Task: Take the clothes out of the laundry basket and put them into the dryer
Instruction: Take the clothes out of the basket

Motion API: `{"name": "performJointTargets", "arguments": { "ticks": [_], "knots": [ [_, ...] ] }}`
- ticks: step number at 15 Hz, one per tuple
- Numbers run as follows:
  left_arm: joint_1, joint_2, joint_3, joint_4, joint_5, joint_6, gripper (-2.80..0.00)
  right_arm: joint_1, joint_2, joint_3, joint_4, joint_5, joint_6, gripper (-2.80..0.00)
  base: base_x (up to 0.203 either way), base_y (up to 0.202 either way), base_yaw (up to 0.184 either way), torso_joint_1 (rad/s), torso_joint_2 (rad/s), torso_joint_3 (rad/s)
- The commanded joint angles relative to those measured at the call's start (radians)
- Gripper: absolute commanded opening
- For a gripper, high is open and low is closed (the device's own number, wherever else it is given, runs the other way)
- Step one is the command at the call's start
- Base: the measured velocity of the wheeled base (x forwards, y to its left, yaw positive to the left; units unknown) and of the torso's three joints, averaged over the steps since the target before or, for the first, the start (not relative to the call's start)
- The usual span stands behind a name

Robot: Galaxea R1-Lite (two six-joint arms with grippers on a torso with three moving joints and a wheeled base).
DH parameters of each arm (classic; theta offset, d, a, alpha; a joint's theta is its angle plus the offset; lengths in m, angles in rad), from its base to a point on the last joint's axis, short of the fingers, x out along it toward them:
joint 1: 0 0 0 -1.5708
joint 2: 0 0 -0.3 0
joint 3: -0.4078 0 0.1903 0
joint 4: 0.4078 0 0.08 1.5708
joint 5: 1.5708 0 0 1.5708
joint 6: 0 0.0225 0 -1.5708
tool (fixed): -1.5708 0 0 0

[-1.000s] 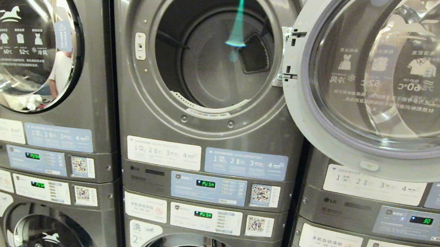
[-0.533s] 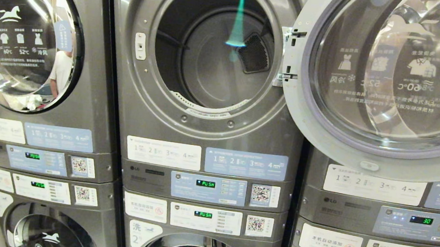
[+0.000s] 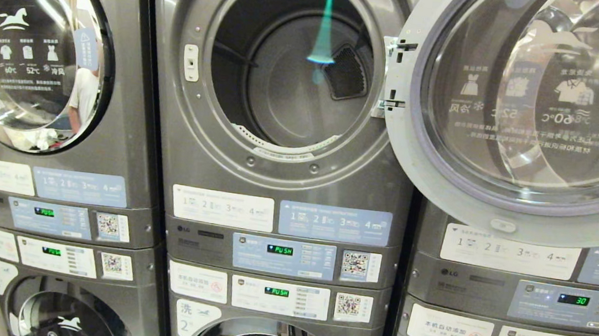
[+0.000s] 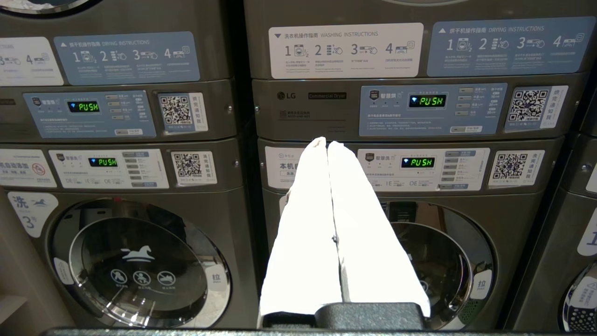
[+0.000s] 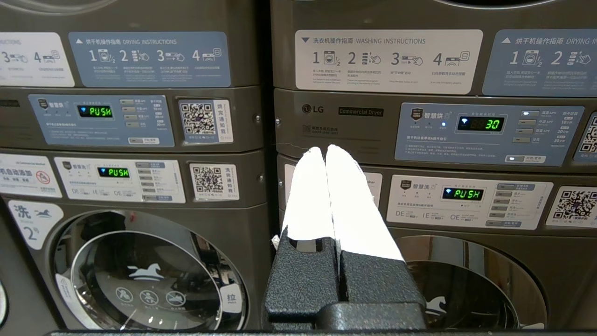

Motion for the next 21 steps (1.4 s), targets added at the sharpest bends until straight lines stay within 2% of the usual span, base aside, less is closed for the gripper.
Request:
{"name": "performJointTargets", "arguments": {
  "ticks": [1, 21],
  "knots": [
    [0.0, 0.0, 0.0, 0.0, 0.0, 0.0, -2.8, 0.0, -0.002, 0.0, 0.0, 0.0, 0.0, -2.8, 0.0, 0.0, 0.0, 0.0, 0.0, 0.0],
    [0.0, 0.0, 0.0, -0.003, 0.013, -0.036, -2.8, 0.0, -0.002, 0.0, -0.002, 0.0, -0.001, -2.8, 0.0, 0.0, 0.0, -0.05, 0.11, 0.059]
  ]
}}
